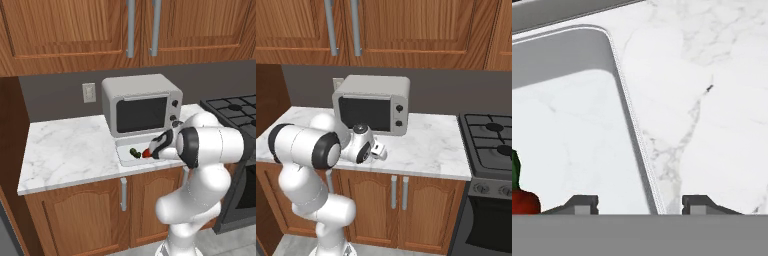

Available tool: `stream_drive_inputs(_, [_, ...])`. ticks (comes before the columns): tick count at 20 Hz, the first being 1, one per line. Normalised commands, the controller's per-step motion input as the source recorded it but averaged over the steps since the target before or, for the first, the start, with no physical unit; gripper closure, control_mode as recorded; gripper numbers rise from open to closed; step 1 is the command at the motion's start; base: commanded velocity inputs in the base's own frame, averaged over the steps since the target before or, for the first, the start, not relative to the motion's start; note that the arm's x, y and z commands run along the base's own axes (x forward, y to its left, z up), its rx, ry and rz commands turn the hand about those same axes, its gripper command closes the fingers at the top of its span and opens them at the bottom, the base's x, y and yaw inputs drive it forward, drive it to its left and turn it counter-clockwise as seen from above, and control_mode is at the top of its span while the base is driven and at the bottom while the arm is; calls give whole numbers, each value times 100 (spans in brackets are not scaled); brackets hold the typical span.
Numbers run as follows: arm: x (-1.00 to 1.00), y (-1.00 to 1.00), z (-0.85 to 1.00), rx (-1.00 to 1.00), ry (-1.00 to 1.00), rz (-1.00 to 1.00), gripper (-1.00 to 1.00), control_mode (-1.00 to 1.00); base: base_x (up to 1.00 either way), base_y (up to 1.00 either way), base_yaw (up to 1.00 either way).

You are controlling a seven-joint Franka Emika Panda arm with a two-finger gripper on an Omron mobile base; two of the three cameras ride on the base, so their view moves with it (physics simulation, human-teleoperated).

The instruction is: Take the bell pepper and squash out of the freezer and place them in the tupperware container on the counter. Then put the tupperware containing the vegetables back in the freezer.

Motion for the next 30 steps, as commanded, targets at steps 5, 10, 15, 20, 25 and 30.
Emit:
stream_drive_inputs(5, [4,11,-30,0,14,0,100,-100,0,0,0])
stream_drive_inputs(10, [10,10,-27,0,14,0,100,-100,0,0,0])
stream_drive_inputs(15, [4,2,-7,1,5,0,100,-100,0,0,0])
stream_drive_inputs(20, [-39,0,33,6,-3,0,100,-100,0,0,0])
stream_drive_inputs(25, [-50,0,56,12,-6,-4,100,-100,0,0,0])
stream_drive_inputs(30, [-68,0,89,16,-3,-12,100,-100,0,0,0])
